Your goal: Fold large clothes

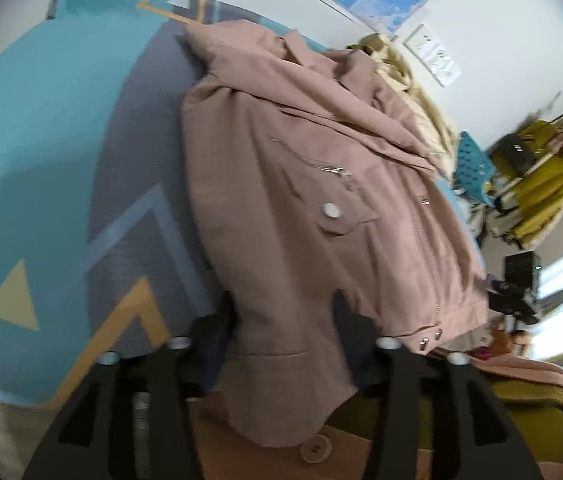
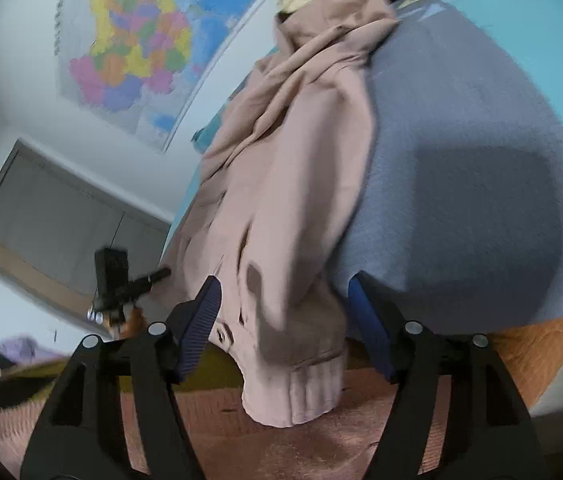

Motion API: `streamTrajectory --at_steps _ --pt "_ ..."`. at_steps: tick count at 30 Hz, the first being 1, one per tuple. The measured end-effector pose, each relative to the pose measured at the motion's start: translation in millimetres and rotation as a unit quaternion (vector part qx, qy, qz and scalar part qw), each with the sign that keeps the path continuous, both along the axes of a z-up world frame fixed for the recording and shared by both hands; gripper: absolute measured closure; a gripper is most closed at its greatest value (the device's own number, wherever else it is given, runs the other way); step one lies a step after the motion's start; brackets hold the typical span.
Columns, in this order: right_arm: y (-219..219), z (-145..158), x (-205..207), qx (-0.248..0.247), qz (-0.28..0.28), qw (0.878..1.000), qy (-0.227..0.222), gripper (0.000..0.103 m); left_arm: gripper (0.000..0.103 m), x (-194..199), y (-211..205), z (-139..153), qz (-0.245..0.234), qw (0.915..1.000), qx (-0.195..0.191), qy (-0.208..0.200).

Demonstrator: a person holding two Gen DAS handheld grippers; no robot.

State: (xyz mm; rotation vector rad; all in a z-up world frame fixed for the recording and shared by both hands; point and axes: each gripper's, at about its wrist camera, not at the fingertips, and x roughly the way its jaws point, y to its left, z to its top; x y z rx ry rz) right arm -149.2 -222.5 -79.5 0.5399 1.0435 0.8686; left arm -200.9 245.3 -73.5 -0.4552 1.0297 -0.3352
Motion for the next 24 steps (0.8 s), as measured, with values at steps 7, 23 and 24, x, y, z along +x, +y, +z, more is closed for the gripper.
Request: streamTrajectory --at_steps 7,23,24 --pt "16 -8 3 -0.006 0.020 1.000 0.002 0.090 0.075 13 -26 -1 -0.030 0.9994 0.000 -0.015" --pt "16 120 -51 0.118 0.040 0.978 -0.168 0.097 0.099 -37 13 105 0.044 0.9831 -0.053 -0.170" --pt "16 120 -49 0.117 0.038 0.978 -0.166 0.097 0.099 -34 14 106 0.047 0.9831 -0.057 -0.168"
